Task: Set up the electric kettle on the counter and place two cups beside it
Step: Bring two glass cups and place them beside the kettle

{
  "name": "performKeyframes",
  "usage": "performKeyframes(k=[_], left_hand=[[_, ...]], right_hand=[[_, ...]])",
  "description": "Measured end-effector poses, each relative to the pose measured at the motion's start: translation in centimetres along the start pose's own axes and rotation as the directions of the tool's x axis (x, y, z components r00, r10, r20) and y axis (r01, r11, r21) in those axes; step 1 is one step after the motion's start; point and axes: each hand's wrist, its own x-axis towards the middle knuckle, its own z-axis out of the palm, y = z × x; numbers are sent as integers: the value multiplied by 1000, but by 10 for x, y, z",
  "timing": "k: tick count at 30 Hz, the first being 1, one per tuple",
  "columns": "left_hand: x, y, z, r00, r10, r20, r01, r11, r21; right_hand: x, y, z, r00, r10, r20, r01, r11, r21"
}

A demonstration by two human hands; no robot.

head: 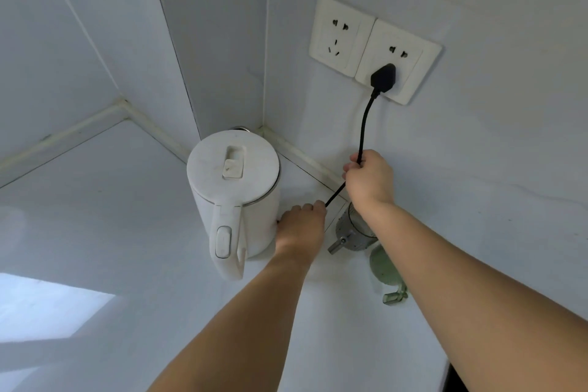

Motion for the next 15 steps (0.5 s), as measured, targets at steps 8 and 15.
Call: performKeyframes(k=[8,15], left_hand=[[14,18,-15,998,-51,-25,42,961,-275],[19,22,-28,995,-90,-53,63,922,-382]], right_hand=[[11,-15,-19,987,-162,11,161,970,-184],[10,-20,-26,978,-204,35,206,953,-223]])
